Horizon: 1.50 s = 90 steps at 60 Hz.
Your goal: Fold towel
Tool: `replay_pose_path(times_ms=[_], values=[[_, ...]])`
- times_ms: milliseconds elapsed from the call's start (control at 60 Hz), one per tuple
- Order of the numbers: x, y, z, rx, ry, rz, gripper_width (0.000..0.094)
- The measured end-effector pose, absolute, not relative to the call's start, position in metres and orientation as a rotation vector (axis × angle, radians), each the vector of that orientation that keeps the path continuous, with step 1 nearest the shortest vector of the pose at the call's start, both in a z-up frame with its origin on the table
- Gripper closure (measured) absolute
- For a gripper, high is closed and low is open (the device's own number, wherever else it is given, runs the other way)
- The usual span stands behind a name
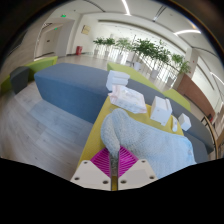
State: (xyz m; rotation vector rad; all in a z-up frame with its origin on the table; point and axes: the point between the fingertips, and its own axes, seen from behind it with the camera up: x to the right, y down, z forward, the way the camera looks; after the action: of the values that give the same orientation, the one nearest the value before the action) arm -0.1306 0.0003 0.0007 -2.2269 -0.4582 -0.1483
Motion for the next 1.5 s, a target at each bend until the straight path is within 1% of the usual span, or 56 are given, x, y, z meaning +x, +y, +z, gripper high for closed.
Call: replay_pose_path(times_ms=[17,83,117,167,217,283,333,400,500,633,667,717,750,783,817,833,850,883,917,933,983,1183,1300,1400,1500], values=[[-0.130,0.017,-0.011,-2.227,-0.453,-0.127,0.0894],[-0.128,0.020,-0.005,-2.232,-0.399,-0.075,0.0904],[-0.125,0.023,0.004,-2.224,-0.361,-0.046,0.0922],[-0.112,0.027,0.025,-2.196,-0.316,-0.034,0.0924],[-0.087,0.034,0.052,-2.161,-0.272,-0.056,0.0925],[-0.046,0.043,0.078,-2.133,-0.190,-0.067,0.0925],[-0.006,0.048,0.092,-2.129,-0.125,-0.091,0.0924],[0.047,0.054,0.094,-2.137,-0.050,-0.152,0.0924],[0.120,0.052,0.073,-2.190,0.047,-0.255,0.0923],[0.176,0.040,0.007,-2.326,0.071,-0.345,0.0903],[0.182,0.043,0.002,-2.316,0.053,-0.363,0.0901],[0.181,0.043,0.006,-2.298,0.028,-0.372,0.0892],[0.178,0.041,0.009,-2.304,0.020,-0.366,0.0843],[0.174,0.040,0.015,-2.305,0.015,-0.356,0.0759],[0.172,0.037,0.022,-2.303,0.016,-0.341,0.0619],[0.173,0.035,0.026,-2.302,0.017,-0.339,0.0533],[0.173,0.034,0.030,-2.300,0.018,-0.338,0.0381],[0.175,0.028,0.041,-2.294,0.019,-0.341,0.0230],[0.173,0.023,0.054,-2.283,0.006,-0.332,0.0112],[0.171,0.020,0.060,-2.278,-0.003,-0.322,0.0077],[0.163,0.006,0.078,-2.267,-0.034,-0.289,0.0098],[0.121,-0.075,0.142,-2.211,-0.136,-0.170,0.0097],[0.093,-0.112,0.167,-2.170,-0.139,-0.075,0.0096],[0.077,-0.140,0.182,-2.144,-0.166,-0.030,0.0098],[0.071,-0.149,0.185,-2.118,-0.188,-0.028,0.0100]])
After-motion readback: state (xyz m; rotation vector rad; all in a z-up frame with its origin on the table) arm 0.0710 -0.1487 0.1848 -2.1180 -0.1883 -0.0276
